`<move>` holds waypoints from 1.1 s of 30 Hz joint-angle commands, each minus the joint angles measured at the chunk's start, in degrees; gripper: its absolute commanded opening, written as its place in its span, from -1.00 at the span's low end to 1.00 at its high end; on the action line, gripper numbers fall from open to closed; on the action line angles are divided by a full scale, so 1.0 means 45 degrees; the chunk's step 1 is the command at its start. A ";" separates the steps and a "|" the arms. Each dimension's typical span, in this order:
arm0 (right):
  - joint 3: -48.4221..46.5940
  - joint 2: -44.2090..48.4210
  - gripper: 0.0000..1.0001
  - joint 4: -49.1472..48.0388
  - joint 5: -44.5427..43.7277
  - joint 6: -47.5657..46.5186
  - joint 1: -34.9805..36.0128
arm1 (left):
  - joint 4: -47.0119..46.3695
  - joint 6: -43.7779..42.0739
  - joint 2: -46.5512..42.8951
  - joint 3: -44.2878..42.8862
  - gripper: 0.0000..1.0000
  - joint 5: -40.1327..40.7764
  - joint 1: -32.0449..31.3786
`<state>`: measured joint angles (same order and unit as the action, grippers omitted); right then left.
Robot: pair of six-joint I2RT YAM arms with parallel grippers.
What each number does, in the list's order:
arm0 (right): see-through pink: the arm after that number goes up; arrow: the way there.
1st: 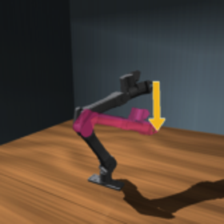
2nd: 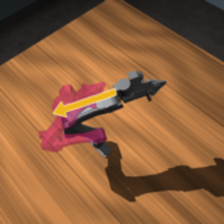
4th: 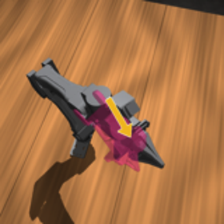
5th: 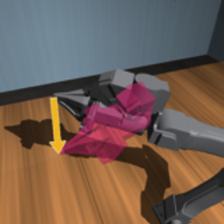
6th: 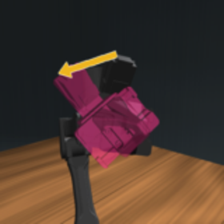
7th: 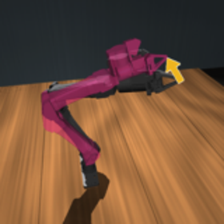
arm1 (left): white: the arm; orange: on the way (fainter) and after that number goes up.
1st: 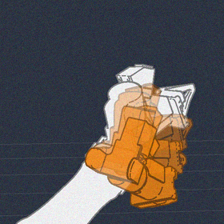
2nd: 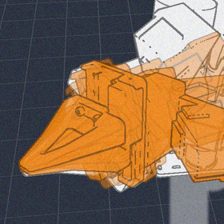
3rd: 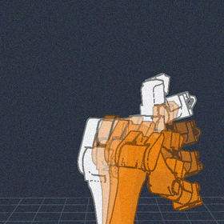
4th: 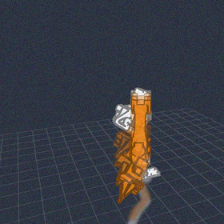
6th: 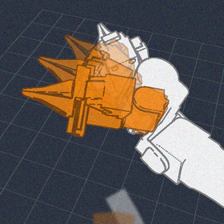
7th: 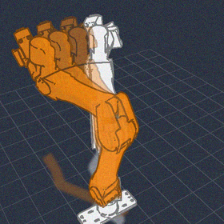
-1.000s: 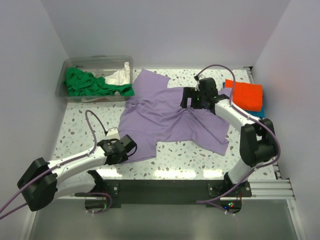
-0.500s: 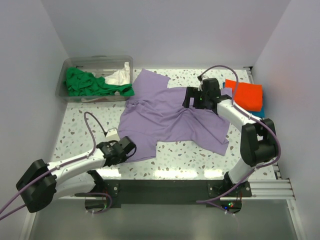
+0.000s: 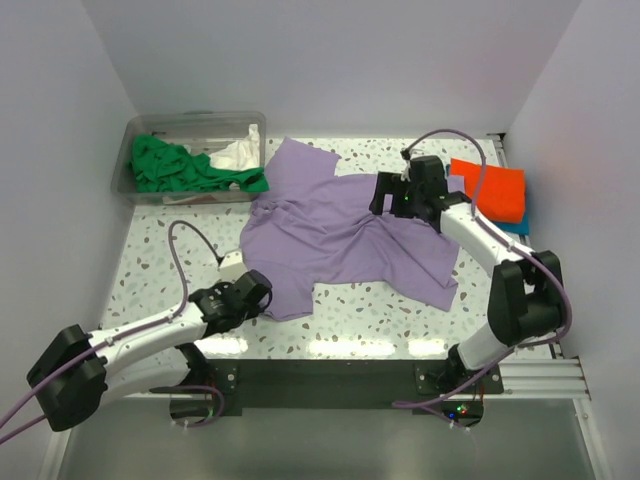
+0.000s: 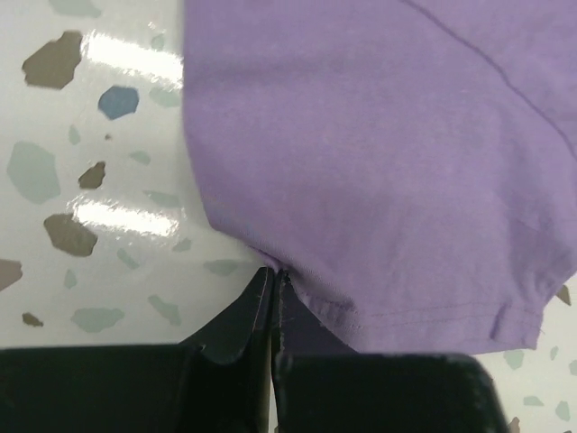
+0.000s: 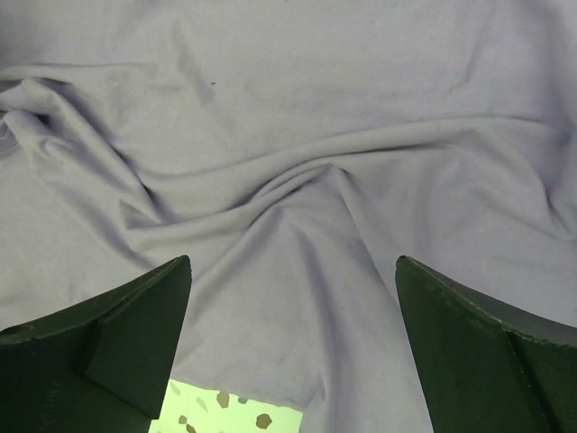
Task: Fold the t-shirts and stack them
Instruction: Fold the tshirt
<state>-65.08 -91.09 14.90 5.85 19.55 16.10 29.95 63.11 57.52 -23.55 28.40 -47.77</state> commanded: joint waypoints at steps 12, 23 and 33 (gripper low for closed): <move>0.1804 0.3151 0.93 0.4304 -0.3525 0.1123 -0.0023 | -0.3258 -0.4922 -0.0142 -0.1056 -1.00 0.0758 0.0048; 0.4676 0.3738 0.85 0.6144 -0.3662 0.2510 -0.0023 | -0.4253 -0.6797 -0.1805 0.0076 -1.00 -0.0625 0.2001; 0.4385 0.1944 0.86 0.4425 -0.2959 0.2902 -0.0042 | -0.4723 -0.6935 -0.1276 0.0175 -1.00 -0.1039 0.2138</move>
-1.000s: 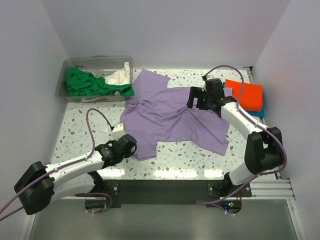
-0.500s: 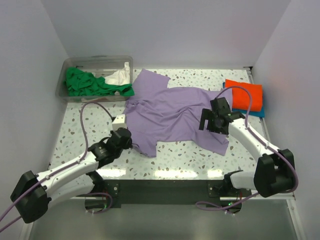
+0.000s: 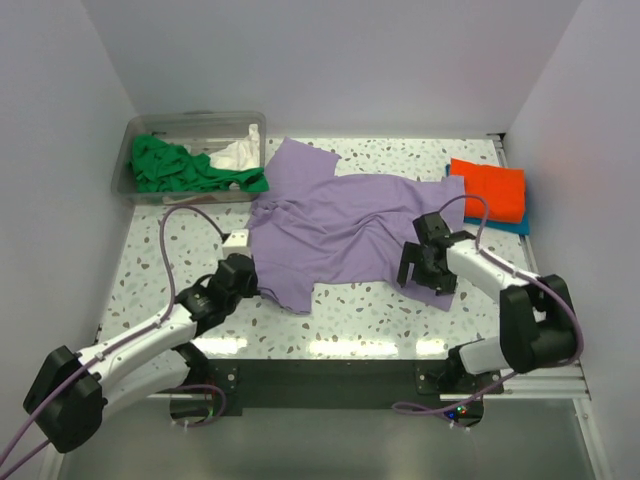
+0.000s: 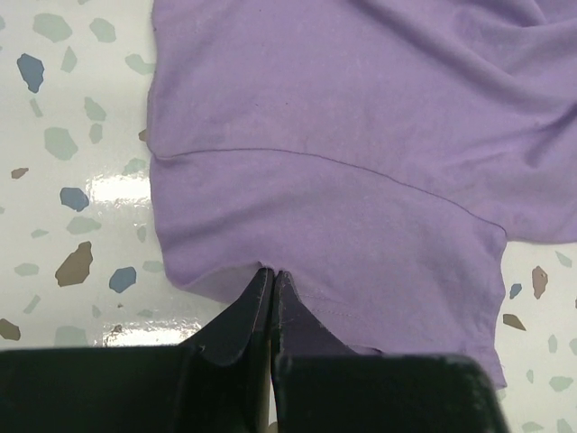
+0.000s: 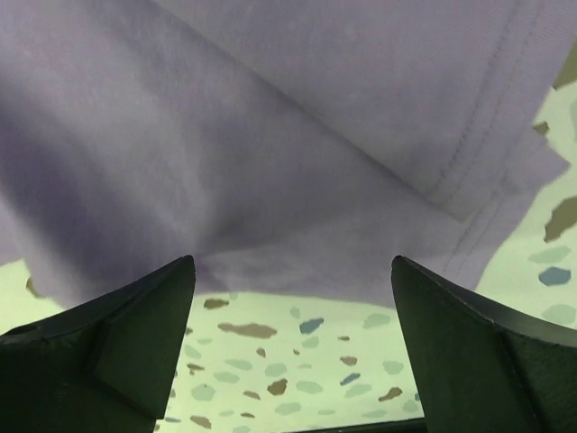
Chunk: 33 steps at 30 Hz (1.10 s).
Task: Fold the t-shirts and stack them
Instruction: Fold the tshirt
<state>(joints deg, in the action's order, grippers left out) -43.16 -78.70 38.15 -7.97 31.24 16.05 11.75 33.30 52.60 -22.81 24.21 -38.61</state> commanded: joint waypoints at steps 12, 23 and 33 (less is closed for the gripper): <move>-0.3081 -0.4228 0.86 -0.1389 -0.0573 -0.0204 -0.0344 | -0.0150 0.0217 -0.1513 0.0283 -1.00 0.0578 0.0201; -0.2637 -0.1420 0.89 0.0700 -0.1120 0.0029 -0.0403 | -0.0579 -0.0134 -0.1161 0.0283 -1.00 -0.0027 0.0221; -0.0586 0.0241 0.60 0.1500 -0.0104 0.0849 -0.1555 | -0.1009 -0.0485 -0.1239 0.0439 -1.00 -0.0847 0.0221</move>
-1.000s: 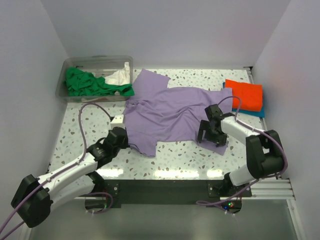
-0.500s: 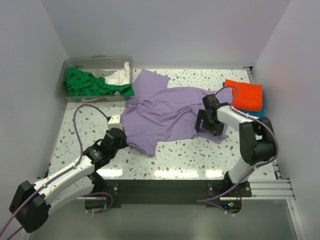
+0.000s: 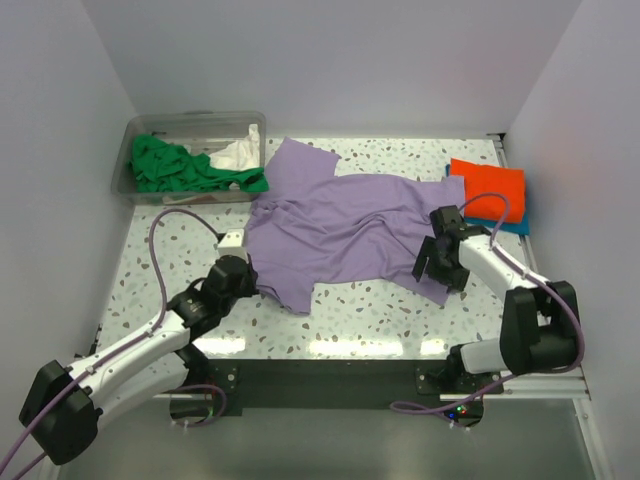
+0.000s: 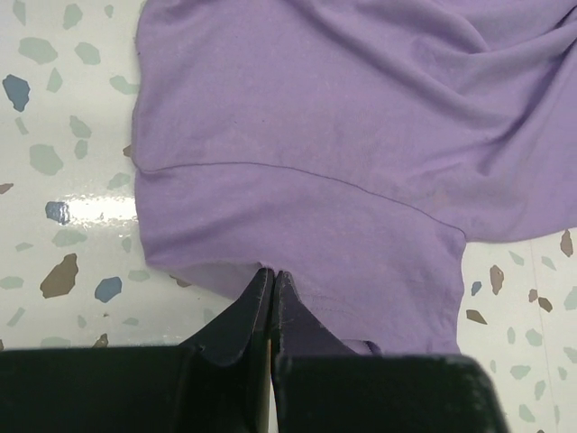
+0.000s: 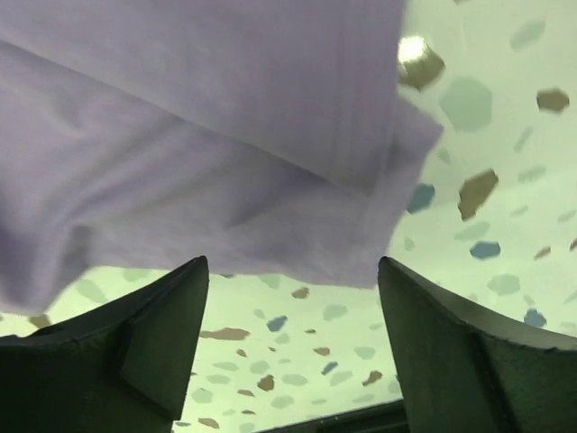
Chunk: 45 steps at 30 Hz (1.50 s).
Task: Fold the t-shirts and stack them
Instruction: Fold the tshirt
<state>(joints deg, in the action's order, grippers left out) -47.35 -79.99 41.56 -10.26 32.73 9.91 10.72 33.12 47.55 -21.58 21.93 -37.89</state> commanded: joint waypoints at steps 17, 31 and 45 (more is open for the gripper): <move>0.1694 0.0158 -0.21 0.0434 0.1811 0.0441 -0.2105 | -0.0820 -0.0447 -0.0098 0.0226 -1.00 -0.0480 0.0060; 0.2242 0.0117 -0.61 -0.0486 0.1675 0.0871 -0.2105 | -0.0703 -0.0369 -0.0117 0.0206 -1.00 -0.0265 0.0060; 0.1695 0.1408 -0.40 0.0628 0.0366 0.0891 -0.2164 | -0.0781 -0.0388 -0.0215 0.0284 -1.00 -0.0460 0.0060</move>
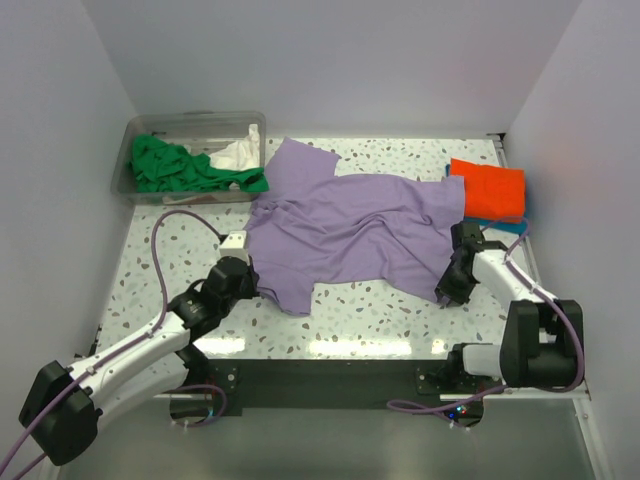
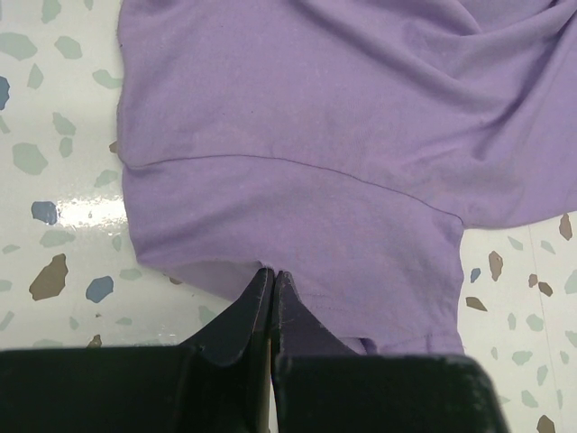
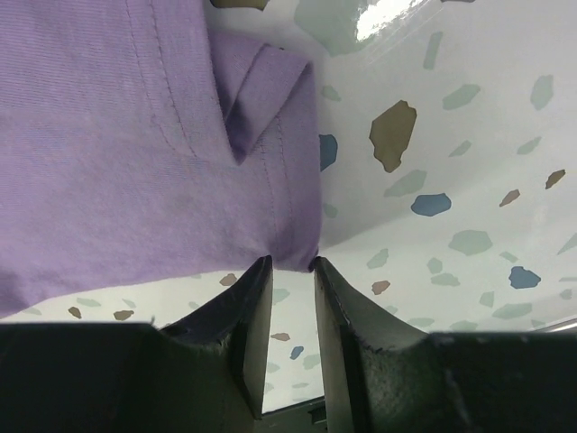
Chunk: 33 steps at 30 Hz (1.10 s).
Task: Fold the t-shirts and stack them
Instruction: Fold the tshirt
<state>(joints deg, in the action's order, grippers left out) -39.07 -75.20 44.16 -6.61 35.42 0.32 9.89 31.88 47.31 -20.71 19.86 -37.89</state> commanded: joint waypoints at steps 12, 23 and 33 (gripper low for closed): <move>0.0264 -0.0223 -0.39 -0.0302 -0.0172 0.0449 -0.0031 | -0.0655 -0.0111 -0.0279 0.0129 -1.00 -0.0057 0.0060; 0.0342 -0.0476 -0.46 -0.0673 -0.0484 0.0898 -0.0031 | -0.0596 -0.0092 -0.0298 0.0129 -1.00 0.0021 0.0061; 0.0401 -0.0828 -1.00 -0.1142 -0.0329 0.0880 -0.0051 | -0.0557 -0.0072 -0.0454 0.0130 -1.00 0.0099 0.0080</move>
<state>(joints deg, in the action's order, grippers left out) -38.00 -76.93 42.26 -6.55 38.83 0.32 9.89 31.88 46.09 -20.69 19.75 -37.89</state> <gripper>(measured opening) 0.017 0.027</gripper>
